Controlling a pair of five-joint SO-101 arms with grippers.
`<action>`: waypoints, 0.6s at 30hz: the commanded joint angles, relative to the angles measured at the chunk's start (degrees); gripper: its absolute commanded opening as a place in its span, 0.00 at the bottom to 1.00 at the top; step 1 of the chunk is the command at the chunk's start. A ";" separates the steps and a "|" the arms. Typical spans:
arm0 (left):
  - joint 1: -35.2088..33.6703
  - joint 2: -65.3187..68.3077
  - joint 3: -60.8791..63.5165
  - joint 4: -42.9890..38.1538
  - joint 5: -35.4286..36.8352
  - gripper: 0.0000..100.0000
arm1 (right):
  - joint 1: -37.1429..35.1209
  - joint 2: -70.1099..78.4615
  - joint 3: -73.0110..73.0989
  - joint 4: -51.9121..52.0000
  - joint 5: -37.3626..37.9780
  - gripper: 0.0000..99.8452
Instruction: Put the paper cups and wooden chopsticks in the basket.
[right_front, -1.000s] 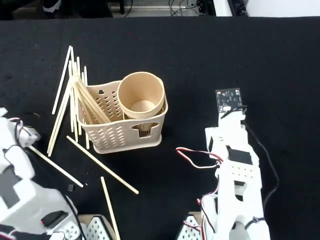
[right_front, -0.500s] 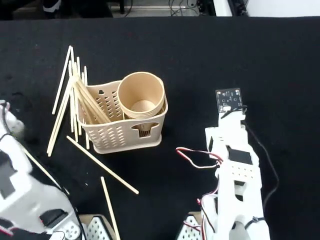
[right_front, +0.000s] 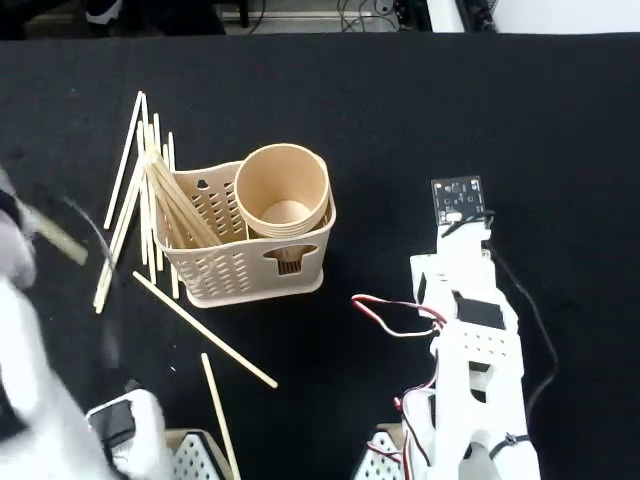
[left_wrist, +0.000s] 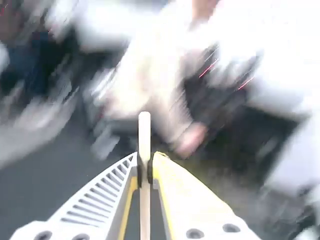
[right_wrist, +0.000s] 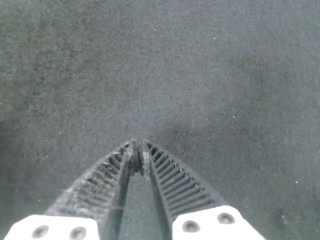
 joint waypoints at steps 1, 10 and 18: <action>16.04 -11.52 7.60 -14.33 0.00 0.03 | -0.88 -1.27 -0.22 -0.79 -0.09 0.01; 26.24 -14.59 33.01 -26.29 4.22 0.03 | -0.88 -1.27 -0.22 -0.79 -0.09 0.01; 26.24 -14.59 35.82 -17.23 11.16 0.29 | -0.88 -1.27 -0.22 -0.88 -0.09 0.01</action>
